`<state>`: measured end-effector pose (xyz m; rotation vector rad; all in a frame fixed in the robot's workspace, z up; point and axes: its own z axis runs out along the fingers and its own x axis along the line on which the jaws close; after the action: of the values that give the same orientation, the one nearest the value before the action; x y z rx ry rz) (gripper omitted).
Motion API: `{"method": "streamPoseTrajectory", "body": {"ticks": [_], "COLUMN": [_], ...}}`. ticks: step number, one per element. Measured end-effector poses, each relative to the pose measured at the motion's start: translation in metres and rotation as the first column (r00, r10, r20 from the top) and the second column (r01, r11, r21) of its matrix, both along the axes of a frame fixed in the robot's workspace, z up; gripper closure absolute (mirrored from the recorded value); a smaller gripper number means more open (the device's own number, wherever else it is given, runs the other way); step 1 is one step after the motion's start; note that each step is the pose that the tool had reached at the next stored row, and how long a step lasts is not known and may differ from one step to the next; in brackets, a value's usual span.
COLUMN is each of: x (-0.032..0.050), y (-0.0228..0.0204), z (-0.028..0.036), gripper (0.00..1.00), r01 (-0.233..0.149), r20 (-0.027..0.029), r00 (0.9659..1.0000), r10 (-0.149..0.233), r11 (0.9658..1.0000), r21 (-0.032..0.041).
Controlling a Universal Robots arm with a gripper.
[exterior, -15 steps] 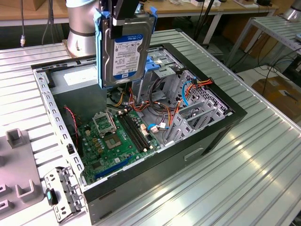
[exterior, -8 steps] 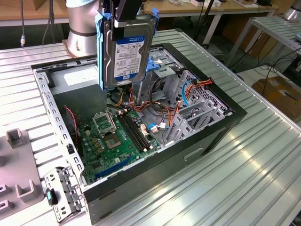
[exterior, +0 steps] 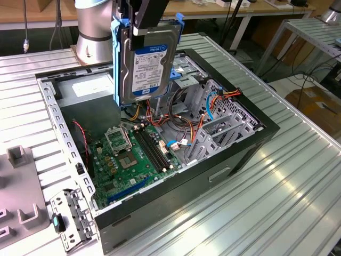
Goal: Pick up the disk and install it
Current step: 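Insert the disk into the insertion slot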
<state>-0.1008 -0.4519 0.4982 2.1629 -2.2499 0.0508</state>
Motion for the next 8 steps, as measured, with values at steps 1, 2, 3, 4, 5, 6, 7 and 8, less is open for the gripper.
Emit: {"method": "streamPoseTrajectory", "body": {"ticks": [1,2,3,4,5,6,7,8], "x": [0.0,0.0,0.0,0.0,0.0,0.0,0.0,0.0], "y": [-0.0014,-0.0024,-0.0029,-0.0034,-0.0045,-0.0053,-0.0059,-0.0066], "z": [0.0,0.0,0.0,0.0,0.0,0.0,0.0,-0.0001], "gripper": [0.64,0.64,0.64,0.64,0.64,0.64,0.64,0.64], "r01": [0.0,0.0,0.0,0.0,0.0,0.0,0.0,0.0], "r20": [0.0,0.0,0.0,-0.0001,0.0,0.0,0.0,0.0], "r00": [1.0,1.0,1.0,1.0,1.0,1.0,1.0,1.0], "r10": [0.0,0.0,0.0,0.0,0.0,0.0,0.0,0.0], "r11": [1.0,1.0,1.0,1.0,1.0,1.0,1.0,1.0], "r21": [0.0,-0.0001,-0.0001,-0.0001,0.0,0.0,-0.0001,0.0]}}
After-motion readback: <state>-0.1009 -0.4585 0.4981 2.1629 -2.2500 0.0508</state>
